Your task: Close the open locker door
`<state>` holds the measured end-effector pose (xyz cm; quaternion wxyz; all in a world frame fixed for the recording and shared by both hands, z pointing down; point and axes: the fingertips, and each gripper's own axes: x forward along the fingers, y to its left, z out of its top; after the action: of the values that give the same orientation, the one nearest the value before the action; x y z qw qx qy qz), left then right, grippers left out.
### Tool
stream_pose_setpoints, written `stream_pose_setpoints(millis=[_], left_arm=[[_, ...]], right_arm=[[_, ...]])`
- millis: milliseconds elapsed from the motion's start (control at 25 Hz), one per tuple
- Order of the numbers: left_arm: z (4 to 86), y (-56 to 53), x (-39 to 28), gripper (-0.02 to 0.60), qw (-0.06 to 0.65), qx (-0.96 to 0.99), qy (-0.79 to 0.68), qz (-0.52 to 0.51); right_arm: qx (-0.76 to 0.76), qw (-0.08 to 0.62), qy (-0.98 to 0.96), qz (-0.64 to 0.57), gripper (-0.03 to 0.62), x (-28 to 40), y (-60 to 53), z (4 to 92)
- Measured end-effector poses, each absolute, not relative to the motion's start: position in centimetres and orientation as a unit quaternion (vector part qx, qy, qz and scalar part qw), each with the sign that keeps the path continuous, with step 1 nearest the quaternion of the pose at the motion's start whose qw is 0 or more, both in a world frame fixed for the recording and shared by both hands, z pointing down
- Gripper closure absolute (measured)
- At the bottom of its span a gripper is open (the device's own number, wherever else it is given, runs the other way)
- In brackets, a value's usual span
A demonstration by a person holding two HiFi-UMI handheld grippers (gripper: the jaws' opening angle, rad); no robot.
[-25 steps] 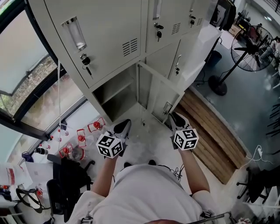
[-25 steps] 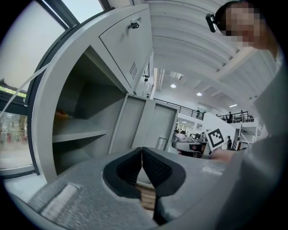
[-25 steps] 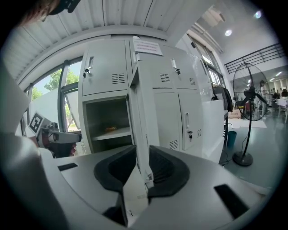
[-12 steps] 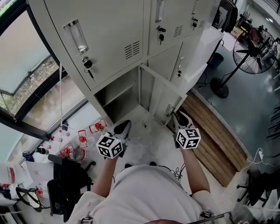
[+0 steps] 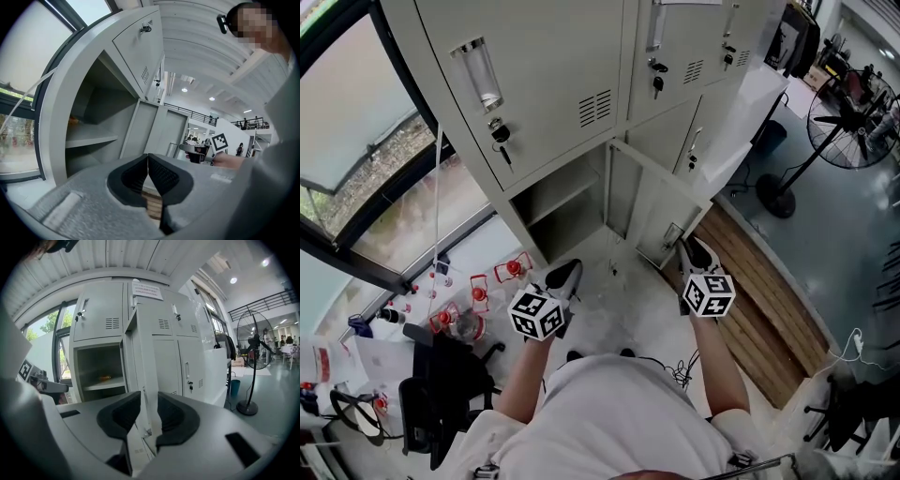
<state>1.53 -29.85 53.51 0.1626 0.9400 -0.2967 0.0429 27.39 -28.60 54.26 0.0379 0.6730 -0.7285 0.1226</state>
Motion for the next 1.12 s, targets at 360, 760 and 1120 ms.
stream_pose_setpoints(millis=[360, 760, 1120], left_arm=[[53.6, -29.0, 0.5, 0.566, 0.164, 0.936, -0.308, 0.041], [54.2, -27.9, -1.1, 0.566, 0.172, 0.930, -0.323, 0.038], [54.4, -27.0, -1.4, 0.566, 0.177, 0.930, -0.321, 0.036]], right_arm=[[0.679, 0.043, -0.724, 0.116, 0.494, 28.6, -29.3, 54.0], [0.670, 0.058, -0.732, 0.110, 0.494, 28.0, -29.6, 53.8], [0.649, 0.068, -0.750, 0.105, 0.496, 24.8, -28.0, 53.6]])
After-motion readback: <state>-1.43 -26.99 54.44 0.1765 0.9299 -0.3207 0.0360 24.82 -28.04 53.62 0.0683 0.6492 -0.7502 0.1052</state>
